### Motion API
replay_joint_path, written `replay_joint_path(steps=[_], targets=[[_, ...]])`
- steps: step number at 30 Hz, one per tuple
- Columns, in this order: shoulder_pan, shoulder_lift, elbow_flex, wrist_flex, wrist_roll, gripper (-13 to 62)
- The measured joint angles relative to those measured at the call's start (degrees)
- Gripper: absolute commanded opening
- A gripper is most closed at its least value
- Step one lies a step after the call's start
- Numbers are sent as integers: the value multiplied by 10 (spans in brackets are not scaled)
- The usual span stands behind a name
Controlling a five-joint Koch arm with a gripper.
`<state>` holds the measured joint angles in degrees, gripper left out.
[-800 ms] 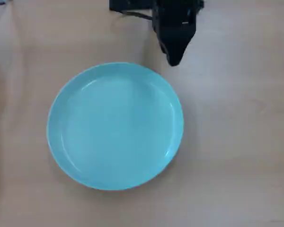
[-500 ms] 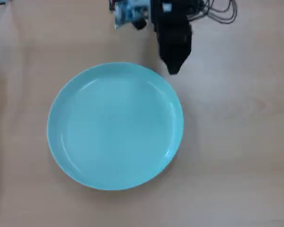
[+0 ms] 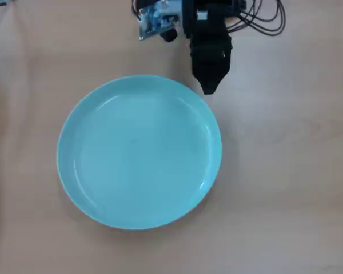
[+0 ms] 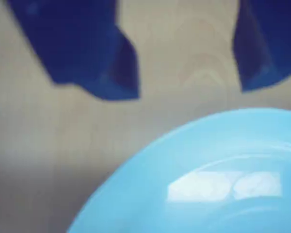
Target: Move the green bowl from right to left
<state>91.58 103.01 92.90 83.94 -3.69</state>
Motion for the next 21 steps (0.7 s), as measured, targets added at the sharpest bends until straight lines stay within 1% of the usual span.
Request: replay_joint_path(steps=[6,12,14,16,21], targets=[[5,35,4,3,126,192],[4,52,65,4,352,193],[4,52,83,4,406,194],[0,52,90,4,435,196],[0,52,90,4,449,207]])
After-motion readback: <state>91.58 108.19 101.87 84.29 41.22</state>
